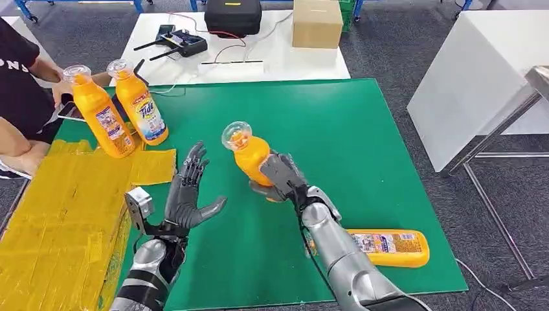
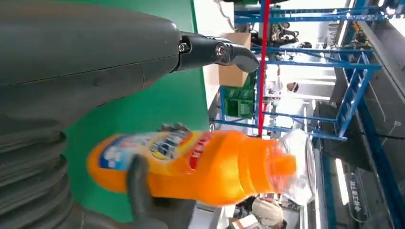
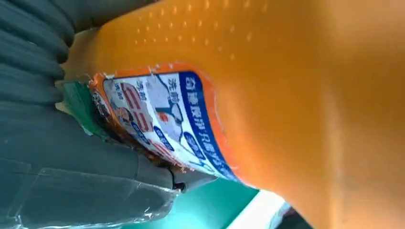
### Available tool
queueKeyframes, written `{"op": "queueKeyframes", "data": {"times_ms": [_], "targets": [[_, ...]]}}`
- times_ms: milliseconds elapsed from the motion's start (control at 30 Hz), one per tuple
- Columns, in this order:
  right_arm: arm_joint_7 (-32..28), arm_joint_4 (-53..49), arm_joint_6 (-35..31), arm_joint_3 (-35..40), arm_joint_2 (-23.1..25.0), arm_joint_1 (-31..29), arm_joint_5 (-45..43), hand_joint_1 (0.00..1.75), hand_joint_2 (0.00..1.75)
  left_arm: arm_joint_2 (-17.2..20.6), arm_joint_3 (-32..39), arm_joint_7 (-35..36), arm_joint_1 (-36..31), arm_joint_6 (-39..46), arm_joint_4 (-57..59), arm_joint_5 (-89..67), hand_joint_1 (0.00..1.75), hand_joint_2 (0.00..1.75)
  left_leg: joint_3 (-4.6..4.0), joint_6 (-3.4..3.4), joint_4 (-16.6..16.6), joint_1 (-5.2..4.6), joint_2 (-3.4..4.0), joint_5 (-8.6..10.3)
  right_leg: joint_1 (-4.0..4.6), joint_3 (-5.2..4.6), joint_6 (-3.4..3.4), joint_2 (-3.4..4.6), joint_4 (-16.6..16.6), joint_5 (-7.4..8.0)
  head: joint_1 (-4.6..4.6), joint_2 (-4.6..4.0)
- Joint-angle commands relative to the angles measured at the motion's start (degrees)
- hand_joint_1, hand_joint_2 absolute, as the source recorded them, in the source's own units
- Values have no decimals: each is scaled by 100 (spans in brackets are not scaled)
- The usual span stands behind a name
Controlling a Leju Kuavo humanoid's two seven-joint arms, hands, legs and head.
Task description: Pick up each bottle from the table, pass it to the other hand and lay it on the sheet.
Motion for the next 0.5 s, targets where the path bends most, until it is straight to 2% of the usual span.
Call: {"op": "queueKeyframes", "data": {"times_ms": [33,200,367,467,500], "targets": [[-191,475,-262,1233,228,22,-765,175,175,-34,-306,50,-414,6,615,-48,0,175,14,-6,-3,2,4,-5,2,13,-1,0,-3,-4,-2,0],[-113,323,-653,2025,228,-24,-1376,175,175,-103,-521,62,-453,-31,637,-94,0,175,13,-7,2,2,2,-7,3,12,-1,-4,1,-7,-2,0],[-110,376,-717,2118,228,-79,-1480,175,175,-112,-564,61,-460,-16,639,-98,0,175,6,-5,0,1,-1,-3,1,7,-1,-5,-1,-3,0,0],[-87,503,-1019,2481,228,-273,-1698,175,175,-142,-810,82,-494,-35,625,-174,0,175,21,-13,4,5,-1,-10,5,23,-3,-10,3,-11,-2,0],[-59,538,-1144,2590,228,-337,-1670,175,175,-166,-909,98,-515,-47,637,-218,0,175,1,-6,3,-1,-7,-1,0,3,-1,-12,3,-4,0,0]]}}
